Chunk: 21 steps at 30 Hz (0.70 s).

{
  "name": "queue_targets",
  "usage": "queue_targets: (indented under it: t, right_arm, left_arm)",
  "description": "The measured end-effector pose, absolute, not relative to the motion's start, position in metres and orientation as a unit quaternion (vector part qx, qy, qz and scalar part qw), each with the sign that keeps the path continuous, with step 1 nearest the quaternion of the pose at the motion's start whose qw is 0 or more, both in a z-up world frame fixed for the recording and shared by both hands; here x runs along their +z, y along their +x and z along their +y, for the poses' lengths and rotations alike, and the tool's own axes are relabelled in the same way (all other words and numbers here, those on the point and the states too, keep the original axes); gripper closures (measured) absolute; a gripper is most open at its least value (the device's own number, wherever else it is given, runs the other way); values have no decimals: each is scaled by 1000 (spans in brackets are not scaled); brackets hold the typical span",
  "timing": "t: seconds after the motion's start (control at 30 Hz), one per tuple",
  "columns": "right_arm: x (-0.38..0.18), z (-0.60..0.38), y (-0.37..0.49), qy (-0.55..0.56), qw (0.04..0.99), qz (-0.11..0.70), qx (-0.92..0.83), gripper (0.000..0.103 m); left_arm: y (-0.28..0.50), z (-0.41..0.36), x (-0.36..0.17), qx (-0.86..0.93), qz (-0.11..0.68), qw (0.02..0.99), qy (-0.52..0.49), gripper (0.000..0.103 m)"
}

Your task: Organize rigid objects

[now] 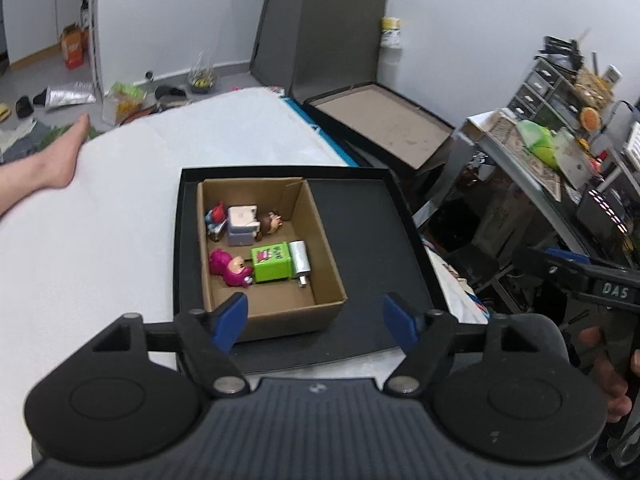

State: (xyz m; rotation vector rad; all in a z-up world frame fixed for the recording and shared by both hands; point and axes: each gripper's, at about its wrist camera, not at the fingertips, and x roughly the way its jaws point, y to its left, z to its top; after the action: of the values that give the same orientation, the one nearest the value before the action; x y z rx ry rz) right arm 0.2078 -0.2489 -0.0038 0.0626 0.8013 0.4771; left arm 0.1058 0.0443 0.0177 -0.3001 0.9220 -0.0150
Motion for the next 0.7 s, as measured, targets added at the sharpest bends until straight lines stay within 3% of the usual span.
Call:
queue_targets:
  t: [0.2, 0.7]
  right_arm:
    - [4, -252, 184, 29, 899, 370, 231, 0]
    - [11, -237, 154, 18, 907, 361, 218, 0]
  left_arm:
    - [82, 29, 31, -12, 414, 899, -144, 10]
    - [56, 12, 34, 22, 396, 909, -128, 9]
